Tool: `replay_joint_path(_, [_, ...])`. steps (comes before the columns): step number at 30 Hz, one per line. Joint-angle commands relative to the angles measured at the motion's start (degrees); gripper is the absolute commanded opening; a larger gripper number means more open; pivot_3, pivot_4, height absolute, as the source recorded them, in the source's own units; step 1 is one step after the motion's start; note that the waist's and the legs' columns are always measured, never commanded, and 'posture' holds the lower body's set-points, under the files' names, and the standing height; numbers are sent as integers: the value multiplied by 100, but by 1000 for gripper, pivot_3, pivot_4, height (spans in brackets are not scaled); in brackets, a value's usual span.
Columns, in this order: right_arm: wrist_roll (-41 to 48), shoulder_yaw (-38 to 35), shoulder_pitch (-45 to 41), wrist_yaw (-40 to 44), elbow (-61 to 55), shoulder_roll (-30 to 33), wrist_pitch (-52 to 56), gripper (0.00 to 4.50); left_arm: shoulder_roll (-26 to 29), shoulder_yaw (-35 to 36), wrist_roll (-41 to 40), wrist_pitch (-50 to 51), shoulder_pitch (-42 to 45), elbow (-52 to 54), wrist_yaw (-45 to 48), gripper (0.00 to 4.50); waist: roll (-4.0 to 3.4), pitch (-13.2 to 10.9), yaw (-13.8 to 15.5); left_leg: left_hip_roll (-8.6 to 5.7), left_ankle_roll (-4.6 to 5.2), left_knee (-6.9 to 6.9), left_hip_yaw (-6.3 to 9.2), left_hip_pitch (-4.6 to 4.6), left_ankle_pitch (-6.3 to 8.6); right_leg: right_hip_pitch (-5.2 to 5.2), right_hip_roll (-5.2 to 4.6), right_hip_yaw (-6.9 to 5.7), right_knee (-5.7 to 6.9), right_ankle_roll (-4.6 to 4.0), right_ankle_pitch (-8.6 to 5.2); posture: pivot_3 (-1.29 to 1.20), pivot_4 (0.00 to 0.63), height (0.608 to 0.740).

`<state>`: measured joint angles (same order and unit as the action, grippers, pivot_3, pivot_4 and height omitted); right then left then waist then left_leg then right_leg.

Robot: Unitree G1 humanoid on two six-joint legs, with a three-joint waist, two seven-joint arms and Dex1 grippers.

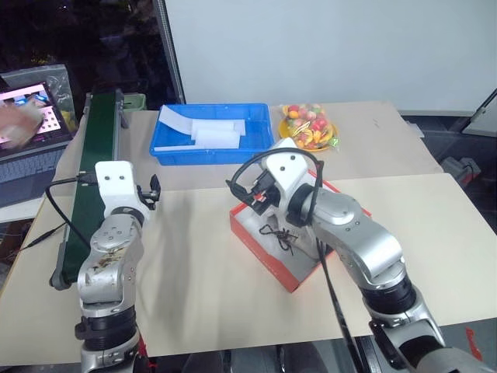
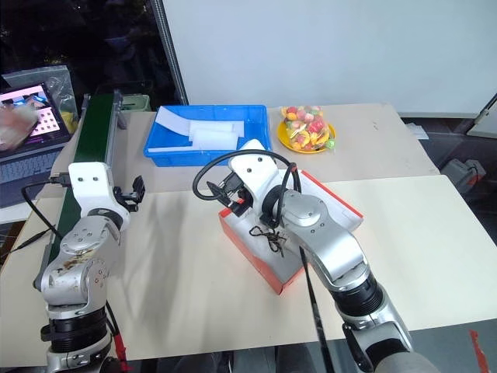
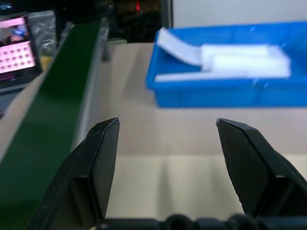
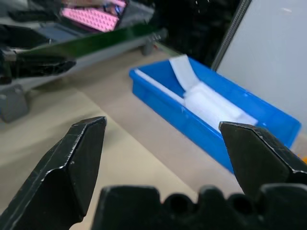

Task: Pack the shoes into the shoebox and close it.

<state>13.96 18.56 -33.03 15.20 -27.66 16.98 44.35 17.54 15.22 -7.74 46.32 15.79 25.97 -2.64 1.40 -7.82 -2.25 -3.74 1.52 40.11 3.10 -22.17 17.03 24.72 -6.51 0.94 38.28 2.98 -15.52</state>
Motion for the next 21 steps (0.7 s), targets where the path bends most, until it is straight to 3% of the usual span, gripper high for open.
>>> replay_joint_path(1, [143,-184,354,138,21,-268,-338,4500,302,124,117,-393,-39,-183,245,4448,0,0,20,-1,-1,0,0,0,-1,0,-1,3,1,-2,1,0,150,724])
replay_joint_path(8, [169,-442,576,402,278,-341,-488,4500,470,299,152,-704,66,-567,318,4448,0,0,65,-1,-2,3,0,2,-2,0,0,2,1,-7,5,0,150,724])
replay_joint_path(21, [-198,-521,514,369,582,-353,-507,4500,491,430,209,-323,139,-897,79,4448,0,0,70,0,-3,-1,-1,-4,-2,13,0,2,6,-8,5,0,150,724])
